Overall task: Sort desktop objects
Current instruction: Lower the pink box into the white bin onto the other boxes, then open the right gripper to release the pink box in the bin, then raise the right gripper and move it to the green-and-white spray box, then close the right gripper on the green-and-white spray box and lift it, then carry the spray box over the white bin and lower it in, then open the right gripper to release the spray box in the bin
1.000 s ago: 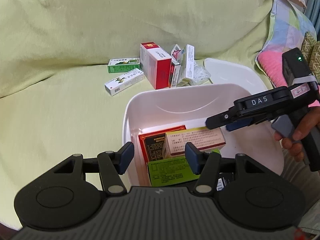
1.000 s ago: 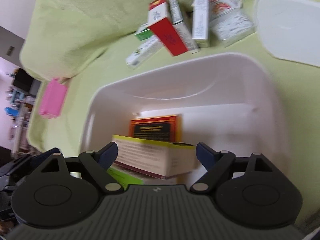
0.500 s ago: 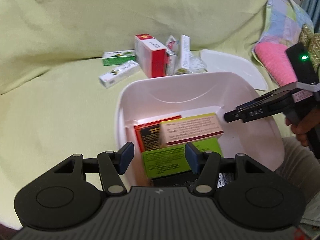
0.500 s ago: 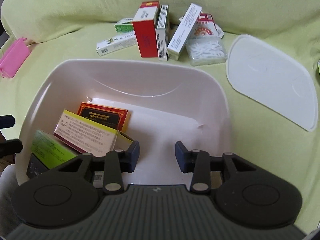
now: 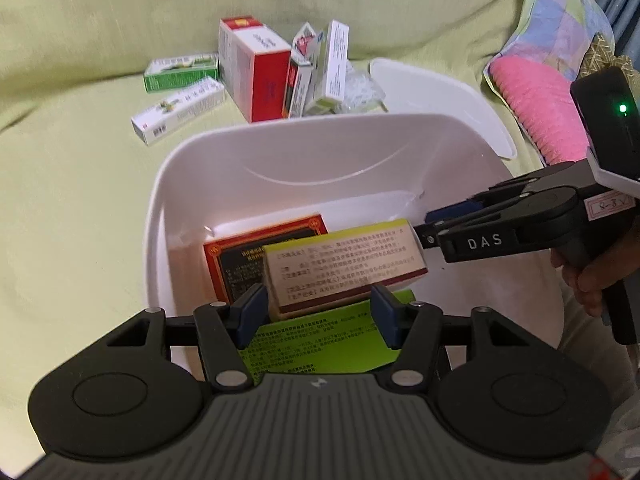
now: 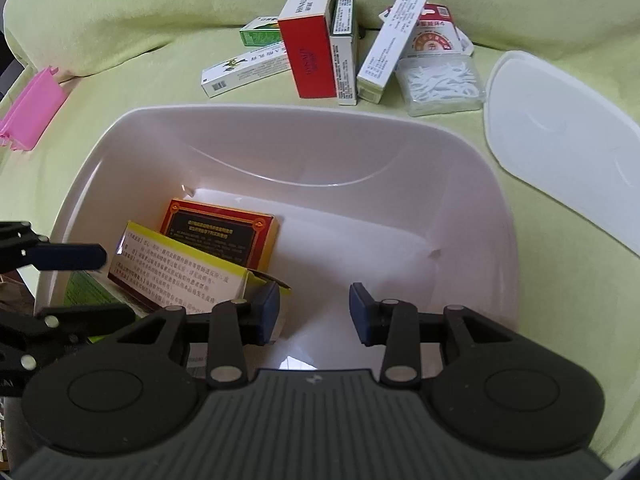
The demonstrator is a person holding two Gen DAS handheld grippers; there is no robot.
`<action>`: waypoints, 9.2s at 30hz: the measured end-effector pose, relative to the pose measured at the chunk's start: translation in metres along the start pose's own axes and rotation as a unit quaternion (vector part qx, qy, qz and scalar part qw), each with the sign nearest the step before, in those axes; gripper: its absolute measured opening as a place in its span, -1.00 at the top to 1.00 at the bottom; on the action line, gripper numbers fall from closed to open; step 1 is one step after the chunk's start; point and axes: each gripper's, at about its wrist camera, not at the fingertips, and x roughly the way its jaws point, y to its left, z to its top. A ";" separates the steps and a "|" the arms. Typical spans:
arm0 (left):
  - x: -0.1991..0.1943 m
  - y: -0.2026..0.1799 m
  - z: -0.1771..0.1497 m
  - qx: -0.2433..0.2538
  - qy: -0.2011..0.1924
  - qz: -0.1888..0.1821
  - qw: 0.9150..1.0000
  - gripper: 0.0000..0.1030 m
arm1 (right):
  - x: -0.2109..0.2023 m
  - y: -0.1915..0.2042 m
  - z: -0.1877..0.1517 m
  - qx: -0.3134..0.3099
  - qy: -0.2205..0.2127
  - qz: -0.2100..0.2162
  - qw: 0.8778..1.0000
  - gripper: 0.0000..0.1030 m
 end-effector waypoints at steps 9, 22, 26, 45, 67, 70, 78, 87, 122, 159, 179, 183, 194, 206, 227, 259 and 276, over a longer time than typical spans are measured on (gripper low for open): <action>-0.010 0.009 -0.007 -0.016 -0.006 0.000 1.000 -0.22 | 0.015 0.019 0.001 -0.005 0.021 0.046 0.999 0.41; -0.036 0.007 -0.015 -0.029 -0.029 0.018 0.999 -0.22 | -0.005 0.013 -0.006 0.000 -0.010 0.035 0.999 0.40; -0.042 0.002 -0.019 -0.039 -0.036 0.021 0.998 -0.30 | -0.017 0.006 -0.016 0.004 -0.022 0.040 0.999 0.26; -0.074 -0.023 -0.009 -0.097 -0.082 0.074 0.989 -0.81 | -0.078 -0.010 -0.039 0.008 -0.097 0.061 0.993 -0.96; -0.085 -0.032 0.001 -0.089 -0.074 0.136 0.984 -0.81 | -0.091 -0.008 -0.038 -0.006 -0.112 0.048 0.993 -0.97; -0.084 -0.026 0.004 -0.091 -0.076 0.135 0.984 -0.81 | -0.089 -0.008 -0.033 -0.011 -0.113 0.055 0.992 -0.97; -0.084 0.003 0.012 -0.098 -0.093 0.137 0.981 -0.81 | -0.076 -0.016 -0.006 0.008 -0.120 0.131 0.984 -0.97; -0.079 0.052 0.031 -0.105 -0.110 0.139 0.979 -0.81 | -0.062 0.004 0.061 -0.101 -0.146 0.149 0.973 -0.97; 0.034 0.199 0.128 -0.031 -0.133 0.111 0.984 -0.81 | 0.166 0.092 0.301 -0.495 0.047 0.002 0.867 -0.06; 0.199 0.219 0.227 0.159 -0.086 0.032 0.983 0.05 | 0.179 0.043 0.266 -0.505 0.076 -0.104 0.854 0.70; 0.088 0.210 0.179 0.158 -0.130 0.084 0.975 0.05 | 0.073 0.066 0.212 -0.519 -0.012 -0.034 0.854 0.81; 0.056 0.197 0.170 0.153 -0.143 0.090 0.974 0.05 | 0.034 0.068 0.195 -0.515 -0.031 -0.026 0.856 0.81; -0.038 0.124 0.123 0.168 -0.181 0.098 0.964 0.05 | -0.087 0.055 0.113 -0.490 -0.080 -0.022 0.868 0.81; -0.082 0.039 0.043 0.166 -0.182 0.076 0.966 0.05 | -0.151 0.057 0.000 -0.448 -0.046 0.020 0.893 0.81; -0.061 -0.003 -0.024 0.075 -0.099 0.038 0.991 -0.05 | -0.084 0.057 -0.016 -0.442 -0.036 0.097 0.891 -0.27; -0.068 -0.003 -0.020 0.101 -0.083 0.028 0.991 -0.11 | -0.057 0.084 0.002 -0.577 -0.054 0.158 0.800 0.00; -0.054 -0.011 -0.008 0.119 -0.071 0.017 0.990 -0.12 | -0.031 0.047 0.016 -0.577 -0.045 0.086 0.811 0.00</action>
